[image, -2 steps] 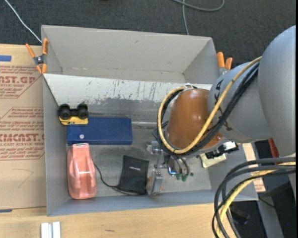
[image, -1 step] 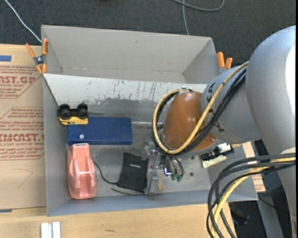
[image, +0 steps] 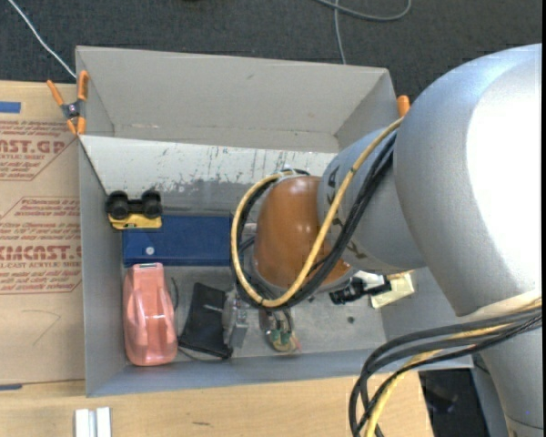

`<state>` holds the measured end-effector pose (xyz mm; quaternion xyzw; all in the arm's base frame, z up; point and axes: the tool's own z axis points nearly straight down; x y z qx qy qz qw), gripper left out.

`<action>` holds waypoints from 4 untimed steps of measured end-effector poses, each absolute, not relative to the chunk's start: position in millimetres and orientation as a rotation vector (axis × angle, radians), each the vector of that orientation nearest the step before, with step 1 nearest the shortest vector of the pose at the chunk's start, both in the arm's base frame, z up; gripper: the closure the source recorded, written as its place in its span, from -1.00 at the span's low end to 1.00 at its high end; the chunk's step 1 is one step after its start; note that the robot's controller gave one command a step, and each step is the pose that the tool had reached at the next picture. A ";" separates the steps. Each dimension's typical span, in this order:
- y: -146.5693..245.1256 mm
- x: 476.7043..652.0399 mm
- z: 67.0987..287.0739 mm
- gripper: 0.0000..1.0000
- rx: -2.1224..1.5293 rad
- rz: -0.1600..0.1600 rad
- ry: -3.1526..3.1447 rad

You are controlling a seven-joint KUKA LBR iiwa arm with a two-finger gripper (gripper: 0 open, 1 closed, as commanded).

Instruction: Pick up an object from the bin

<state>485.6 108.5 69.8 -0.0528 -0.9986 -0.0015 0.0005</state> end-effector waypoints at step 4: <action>139.4 491.7 75.8 1.00 0.347 -0.007 -3.122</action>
Offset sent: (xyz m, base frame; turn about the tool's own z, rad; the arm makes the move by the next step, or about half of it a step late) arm 0.0063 0.0304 0.0065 -0.3279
